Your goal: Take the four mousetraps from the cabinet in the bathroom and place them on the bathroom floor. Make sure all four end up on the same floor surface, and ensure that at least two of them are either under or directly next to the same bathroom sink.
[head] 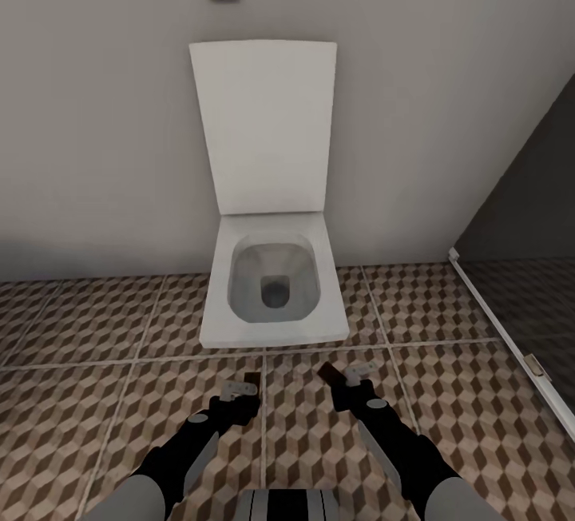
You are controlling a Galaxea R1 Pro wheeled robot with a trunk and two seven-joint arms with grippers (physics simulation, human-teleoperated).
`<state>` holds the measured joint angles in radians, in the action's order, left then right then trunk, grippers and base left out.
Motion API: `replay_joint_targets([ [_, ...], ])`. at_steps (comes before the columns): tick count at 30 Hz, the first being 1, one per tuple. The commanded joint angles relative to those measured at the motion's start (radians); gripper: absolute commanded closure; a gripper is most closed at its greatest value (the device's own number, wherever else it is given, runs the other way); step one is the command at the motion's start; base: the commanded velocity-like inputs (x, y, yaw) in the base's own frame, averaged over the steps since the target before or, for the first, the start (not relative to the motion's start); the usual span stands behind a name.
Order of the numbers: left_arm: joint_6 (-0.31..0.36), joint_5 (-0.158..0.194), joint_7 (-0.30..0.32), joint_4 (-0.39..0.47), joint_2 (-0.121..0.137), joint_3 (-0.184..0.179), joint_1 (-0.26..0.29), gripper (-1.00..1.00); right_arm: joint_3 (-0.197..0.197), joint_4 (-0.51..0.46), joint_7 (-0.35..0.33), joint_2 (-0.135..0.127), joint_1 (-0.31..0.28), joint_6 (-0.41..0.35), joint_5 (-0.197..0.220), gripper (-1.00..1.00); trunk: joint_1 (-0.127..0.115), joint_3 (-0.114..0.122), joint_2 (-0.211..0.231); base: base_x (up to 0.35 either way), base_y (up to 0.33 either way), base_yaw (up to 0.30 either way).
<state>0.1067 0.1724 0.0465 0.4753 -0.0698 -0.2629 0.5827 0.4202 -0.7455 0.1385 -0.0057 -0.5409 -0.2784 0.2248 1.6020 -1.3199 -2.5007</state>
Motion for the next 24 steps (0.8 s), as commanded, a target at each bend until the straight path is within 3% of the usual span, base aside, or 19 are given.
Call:
replay_joint_targets([
  [1,0.005,0.008,-0.002,0.002,0.001,-0.003,0.000,1.00,0.005,-0.002,0.005,-0.001,-0.001,-0.004,0.010,1.00,0.000,-0.001,0.000,0.000,0.000,0.000],
  [24,0.005,0.007,-0.002,0.002,0.001,-0.003,0.000,1.00,0.005,-0.002,-0.003,-0.001,-0.001,-0.004,0.009,1.00,0.000,-0.032,0.000,0.000,0.000,0.000],
])
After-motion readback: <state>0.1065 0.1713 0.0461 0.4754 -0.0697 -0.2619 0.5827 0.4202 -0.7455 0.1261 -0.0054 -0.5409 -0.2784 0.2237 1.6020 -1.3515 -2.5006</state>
